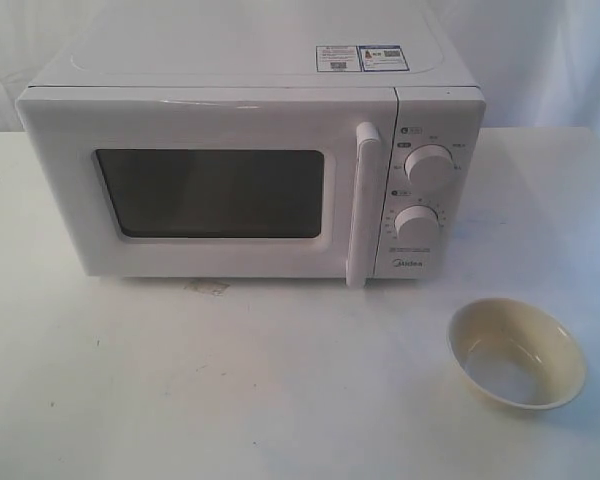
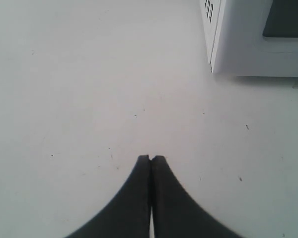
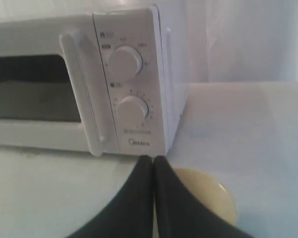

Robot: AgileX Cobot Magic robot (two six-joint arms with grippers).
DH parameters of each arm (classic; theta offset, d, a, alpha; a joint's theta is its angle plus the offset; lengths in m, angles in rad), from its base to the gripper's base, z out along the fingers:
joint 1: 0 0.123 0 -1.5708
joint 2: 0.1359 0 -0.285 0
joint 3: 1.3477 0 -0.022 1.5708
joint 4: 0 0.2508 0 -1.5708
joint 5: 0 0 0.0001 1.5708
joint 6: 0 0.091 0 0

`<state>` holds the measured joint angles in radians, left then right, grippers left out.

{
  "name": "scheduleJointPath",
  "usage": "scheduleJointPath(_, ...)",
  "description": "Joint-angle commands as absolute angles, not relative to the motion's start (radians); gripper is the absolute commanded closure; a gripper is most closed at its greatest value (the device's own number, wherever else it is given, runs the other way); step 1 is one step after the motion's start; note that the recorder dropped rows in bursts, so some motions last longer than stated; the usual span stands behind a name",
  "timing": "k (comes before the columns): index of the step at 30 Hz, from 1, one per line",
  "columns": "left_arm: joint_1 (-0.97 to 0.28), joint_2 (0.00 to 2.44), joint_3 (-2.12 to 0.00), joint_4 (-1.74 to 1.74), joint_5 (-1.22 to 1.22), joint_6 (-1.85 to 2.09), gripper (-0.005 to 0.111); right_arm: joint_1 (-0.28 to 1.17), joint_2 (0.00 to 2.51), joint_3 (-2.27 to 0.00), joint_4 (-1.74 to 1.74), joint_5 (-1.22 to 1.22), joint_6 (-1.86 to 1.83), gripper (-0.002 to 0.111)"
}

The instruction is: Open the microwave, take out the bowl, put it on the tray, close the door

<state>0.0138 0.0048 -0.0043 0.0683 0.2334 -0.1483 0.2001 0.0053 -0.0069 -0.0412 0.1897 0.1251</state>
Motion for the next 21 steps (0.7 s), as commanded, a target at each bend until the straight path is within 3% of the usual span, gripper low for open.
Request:
scheduleJointPath(1,0.017,0.000,0.000,0.067,0.231,-0.149,0.107,0.195,0.000,0.000,-0.068,0.314,0.135,0.108)
scheduleJointPath(16,0.017,0.000,0.000,0.067,0.231,-0.149,0.107,0.192,0.000,0.000,-0.047,0.344,0.135,0.108)
scheduleJointPath(21,0.017,0.000,0.000,0.067,0.231,-0.149,0.107,0.130,0.000,0.000,-0.044,0.344,0.135,0.108)
